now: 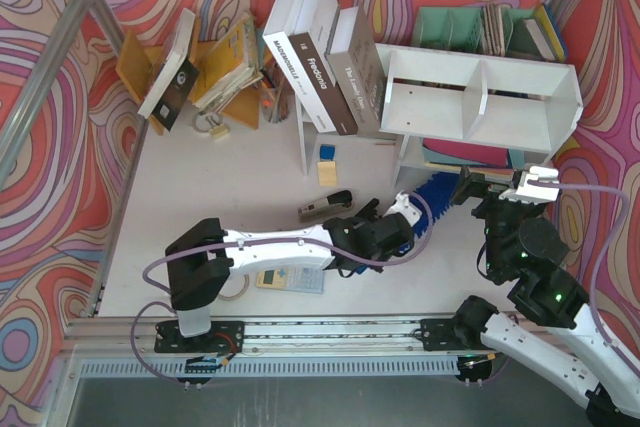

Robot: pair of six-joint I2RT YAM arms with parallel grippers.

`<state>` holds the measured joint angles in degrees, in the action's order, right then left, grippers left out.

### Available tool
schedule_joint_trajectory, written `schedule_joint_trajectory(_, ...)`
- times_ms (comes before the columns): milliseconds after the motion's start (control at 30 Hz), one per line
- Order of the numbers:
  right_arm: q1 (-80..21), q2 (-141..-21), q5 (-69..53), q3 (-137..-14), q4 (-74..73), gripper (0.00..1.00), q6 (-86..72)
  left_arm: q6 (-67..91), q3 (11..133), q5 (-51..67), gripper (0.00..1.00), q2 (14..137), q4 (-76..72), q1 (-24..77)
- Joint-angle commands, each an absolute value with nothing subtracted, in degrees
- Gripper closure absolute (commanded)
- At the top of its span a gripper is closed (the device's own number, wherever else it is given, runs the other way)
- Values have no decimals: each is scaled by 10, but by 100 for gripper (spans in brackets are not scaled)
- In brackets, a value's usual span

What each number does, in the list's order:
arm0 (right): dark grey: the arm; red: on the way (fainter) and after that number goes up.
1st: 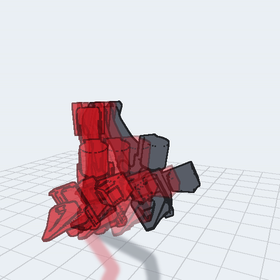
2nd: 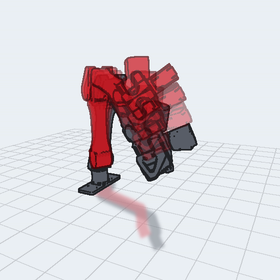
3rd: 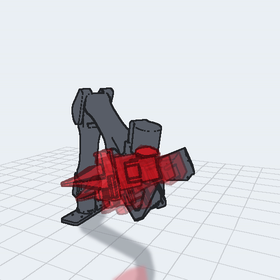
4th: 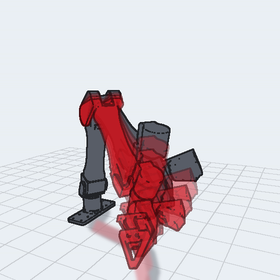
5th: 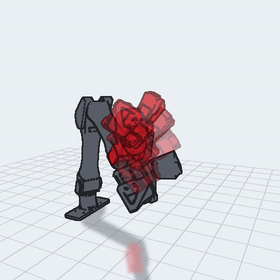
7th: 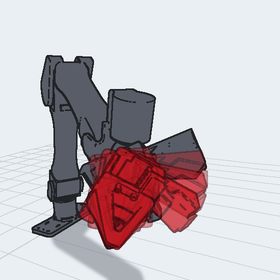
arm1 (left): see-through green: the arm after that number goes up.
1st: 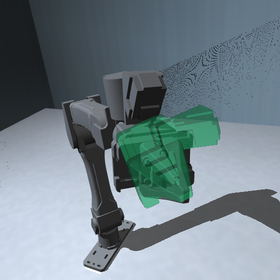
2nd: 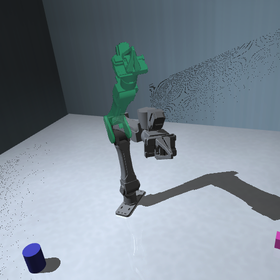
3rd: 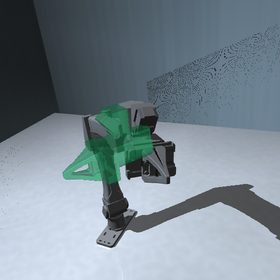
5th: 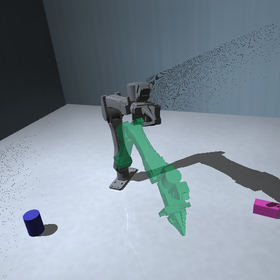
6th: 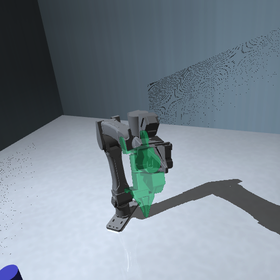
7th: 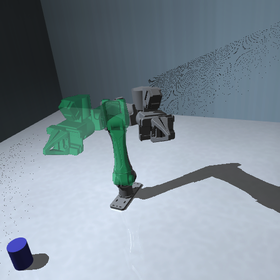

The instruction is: Dust the bookshelf with a duster

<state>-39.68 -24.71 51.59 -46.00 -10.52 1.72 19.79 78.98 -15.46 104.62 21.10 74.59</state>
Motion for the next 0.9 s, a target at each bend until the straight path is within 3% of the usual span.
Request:
schedule_joint_trajectory(0,-395,-244,519,-455,-88,1,25,249,747,-219,100,996,219,744)
schedule_joint_trajectory(433,-395,-246,519,-456,-87,1,25,402,656,-391,100,864,326,810)
schedule_joint_trajectory(867,-395,-245,521,-457,-89,1,23,447,709,-323,100,963,464,820)
